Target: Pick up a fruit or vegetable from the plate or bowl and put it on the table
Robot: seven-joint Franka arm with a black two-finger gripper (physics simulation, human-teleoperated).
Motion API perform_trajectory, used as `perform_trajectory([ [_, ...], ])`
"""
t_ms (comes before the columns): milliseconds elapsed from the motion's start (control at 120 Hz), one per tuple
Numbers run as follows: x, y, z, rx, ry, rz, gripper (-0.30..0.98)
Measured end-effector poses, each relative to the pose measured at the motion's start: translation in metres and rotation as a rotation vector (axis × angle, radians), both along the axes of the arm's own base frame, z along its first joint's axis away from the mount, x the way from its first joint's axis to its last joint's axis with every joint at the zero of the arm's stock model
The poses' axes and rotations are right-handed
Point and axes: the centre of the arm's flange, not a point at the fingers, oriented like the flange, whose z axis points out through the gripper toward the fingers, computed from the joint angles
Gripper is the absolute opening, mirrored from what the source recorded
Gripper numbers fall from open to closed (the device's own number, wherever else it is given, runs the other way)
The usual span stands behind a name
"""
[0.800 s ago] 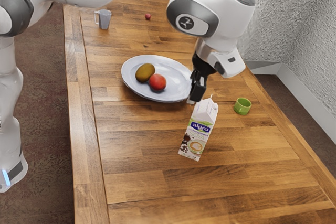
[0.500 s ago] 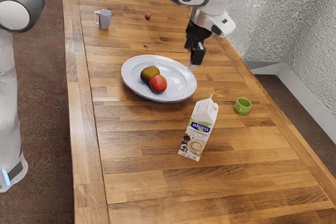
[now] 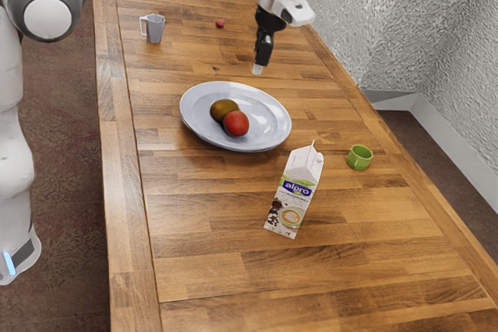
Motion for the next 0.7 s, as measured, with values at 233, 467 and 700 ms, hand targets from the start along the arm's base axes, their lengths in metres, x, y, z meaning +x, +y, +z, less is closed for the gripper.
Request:
perform_trajectory([
  [233, 0.024, -0.117, -0.031, -0.023, 0.096, -0.571, 0.68],
  [467, 0.031, -0.024, -0.086, -0.122, 0.170, -0.708, 0.69],
  [700, 0.031, -0.029, -0.115, -0.171, 0.179, -0.916, 0.69],
])
